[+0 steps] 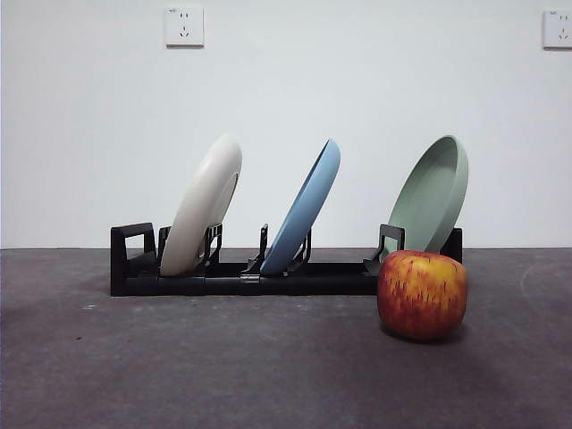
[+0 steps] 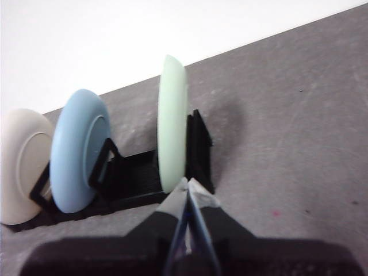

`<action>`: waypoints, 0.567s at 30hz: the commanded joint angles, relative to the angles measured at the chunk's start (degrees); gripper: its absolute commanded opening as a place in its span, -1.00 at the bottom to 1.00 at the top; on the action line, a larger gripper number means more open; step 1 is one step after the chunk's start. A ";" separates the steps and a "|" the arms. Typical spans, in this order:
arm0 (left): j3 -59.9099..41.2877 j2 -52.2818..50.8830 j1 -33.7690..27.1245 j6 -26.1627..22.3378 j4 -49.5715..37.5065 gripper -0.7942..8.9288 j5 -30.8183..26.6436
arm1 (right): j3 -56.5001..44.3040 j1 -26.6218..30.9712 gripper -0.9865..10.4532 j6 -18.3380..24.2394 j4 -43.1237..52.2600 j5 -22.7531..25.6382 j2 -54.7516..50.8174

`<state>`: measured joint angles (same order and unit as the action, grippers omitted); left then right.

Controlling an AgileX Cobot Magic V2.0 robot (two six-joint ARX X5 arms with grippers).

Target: Take the yellow plate from the plate rack,put the plate on the table,take the apple from the table,put the apple in the plate

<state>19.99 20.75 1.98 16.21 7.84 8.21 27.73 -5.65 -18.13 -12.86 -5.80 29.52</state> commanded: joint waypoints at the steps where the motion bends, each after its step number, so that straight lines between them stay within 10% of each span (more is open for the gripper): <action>1: 4.50 5.99 -0.15 -0.02 -0.48 -0.85 1.77 | 3.74 -0.02 -0.85 1.57 -0.13 -3.28 5.40; 17: 28.17 37.86 0.15 -1.40 4.13 -0.83 22.01 | 19.85 -0.04 -0.82 8.41 -10.67 -19.41 26.82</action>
<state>47.77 57.71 2.02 15.49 11.90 29.61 47.24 -5.67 -11.31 -23.64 -24.60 56.07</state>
